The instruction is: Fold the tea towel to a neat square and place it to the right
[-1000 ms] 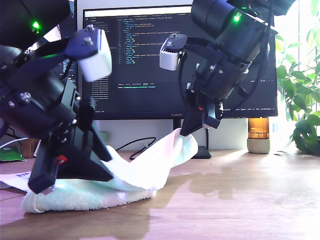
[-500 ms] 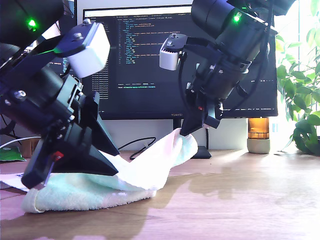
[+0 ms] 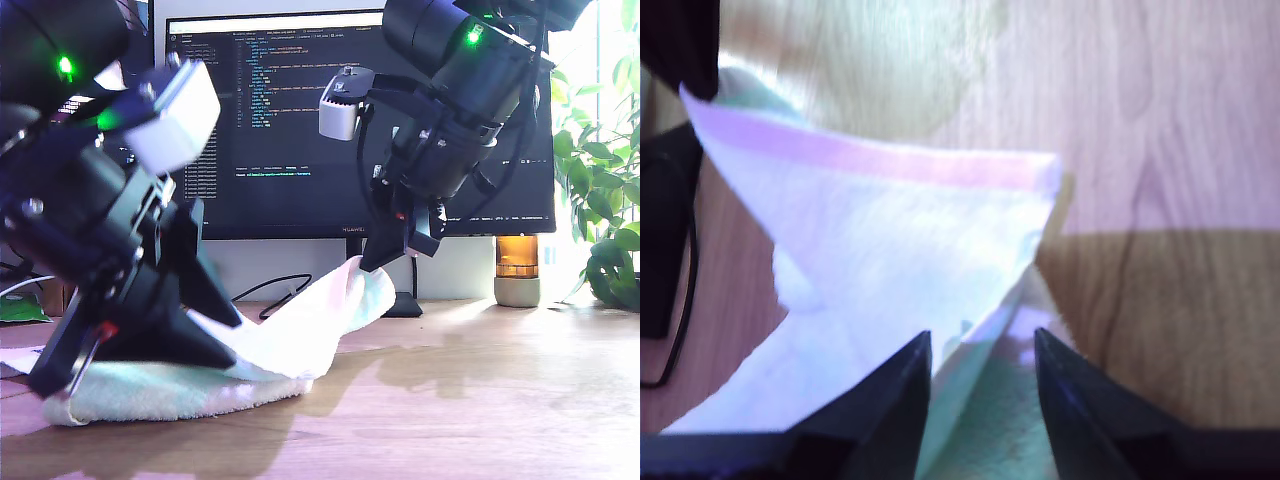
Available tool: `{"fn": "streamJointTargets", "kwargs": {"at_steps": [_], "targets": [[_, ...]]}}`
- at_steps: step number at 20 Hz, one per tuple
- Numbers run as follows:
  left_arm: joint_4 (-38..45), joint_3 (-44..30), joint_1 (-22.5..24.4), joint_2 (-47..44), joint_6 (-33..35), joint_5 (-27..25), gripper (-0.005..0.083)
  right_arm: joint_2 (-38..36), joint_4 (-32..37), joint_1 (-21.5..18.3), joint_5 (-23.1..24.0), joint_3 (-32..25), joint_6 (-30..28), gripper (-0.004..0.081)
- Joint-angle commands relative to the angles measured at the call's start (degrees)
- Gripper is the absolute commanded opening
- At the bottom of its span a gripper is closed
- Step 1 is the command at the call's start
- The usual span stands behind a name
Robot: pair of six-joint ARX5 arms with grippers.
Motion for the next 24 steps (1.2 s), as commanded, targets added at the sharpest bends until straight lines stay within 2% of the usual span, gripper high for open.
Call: {"fn": "streamJointTargets", "kwargs": {"at_steps": [1,7,12,14,18,20,22,24], "targets": [[0.6,0.3,0.7,0.9,0.2,1.4,0.0289,0.3,0.4,-0.1,-0.8,0.3,1.1,-0.0013],[1.7,0.5,2.4,2.4,0.2,4.3,0.0289,0.3,0.4,-0.1,-1.1,0.3,1.1,-0.0013],[3.6,0.7,2.4,4.8,0.2,4.3,0.0284,0.3,0.4,-0.1,-1.1,0.3,1.1,-0.0013],[3.4,1.2,2.4,4.8,0.2,4.1,0.0224,0.3,0.4,-0.1,-1.1,0.3,1.1,-0.0013],[2.0,1.6,2.4,4.7,-0.4,4.1,-0.0014,0.3,0.4,-0.1,-1.1,0.3,1.2,-0.0013],[0.0,1.7,2.4,4.7,-0.4,2.9,-0.0024,0.3,0.4,-0.1,-1.1,0.3,1.7,-0.0013],[-2.4,1.7,2.4,4.6,-0.4,-0.5,-0.0024,0.3,-0.3,0.0,-1.1,0.3,4.4,-0.0013],[-5.7,2.1,2.3,4.2,-1.3,-4.2,-0.0024,0.3,-1.7,0.2,-1.2,0.3,4.6,-0.0013]]}}
